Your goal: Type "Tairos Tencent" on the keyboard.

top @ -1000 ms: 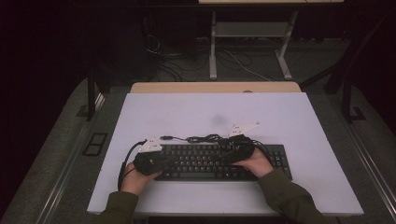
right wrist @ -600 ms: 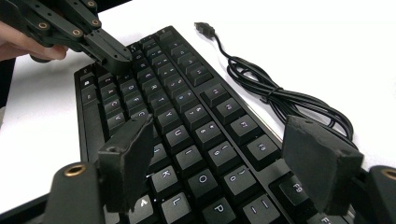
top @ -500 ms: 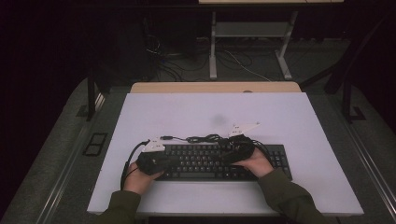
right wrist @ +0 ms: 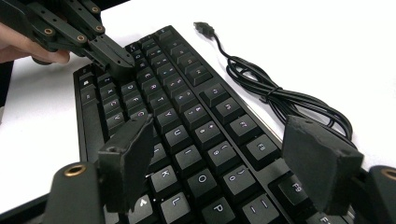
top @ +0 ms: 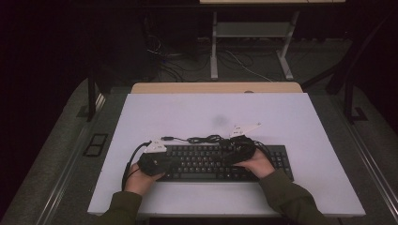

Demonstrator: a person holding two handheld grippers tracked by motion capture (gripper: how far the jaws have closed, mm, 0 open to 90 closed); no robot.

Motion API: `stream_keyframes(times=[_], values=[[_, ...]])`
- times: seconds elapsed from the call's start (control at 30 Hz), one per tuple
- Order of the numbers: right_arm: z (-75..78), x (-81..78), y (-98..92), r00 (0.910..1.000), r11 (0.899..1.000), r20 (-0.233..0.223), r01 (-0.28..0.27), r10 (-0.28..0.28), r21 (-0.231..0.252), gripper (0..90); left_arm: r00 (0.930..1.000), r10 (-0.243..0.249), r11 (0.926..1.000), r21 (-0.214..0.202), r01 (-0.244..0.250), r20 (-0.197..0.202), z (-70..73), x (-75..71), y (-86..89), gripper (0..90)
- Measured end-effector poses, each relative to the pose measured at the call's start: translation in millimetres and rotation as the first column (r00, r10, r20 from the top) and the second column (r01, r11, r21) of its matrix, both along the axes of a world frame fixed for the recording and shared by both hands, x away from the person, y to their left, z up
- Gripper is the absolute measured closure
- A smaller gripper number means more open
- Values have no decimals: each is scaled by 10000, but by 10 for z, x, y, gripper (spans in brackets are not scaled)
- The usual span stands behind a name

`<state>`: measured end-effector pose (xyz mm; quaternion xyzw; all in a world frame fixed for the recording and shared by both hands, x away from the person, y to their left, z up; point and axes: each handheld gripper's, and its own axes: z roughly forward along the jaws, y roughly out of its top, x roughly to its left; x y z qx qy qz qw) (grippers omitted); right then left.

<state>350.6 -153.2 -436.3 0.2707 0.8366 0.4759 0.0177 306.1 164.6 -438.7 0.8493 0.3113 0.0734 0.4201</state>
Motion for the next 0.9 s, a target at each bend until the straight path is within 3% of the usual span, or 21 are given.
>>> stream_keyframes(times=[0.33,0.9], values=[[1,1,-3,10000,10000,-5,14,-14,11,251,9999,129,9997,-190,-127,98,51,-13,29,893],[2,-1,-4,10000,10000,-1,25,-25,12,251,9990,-396,9981,-457,405,212,117,-74,2,893]])
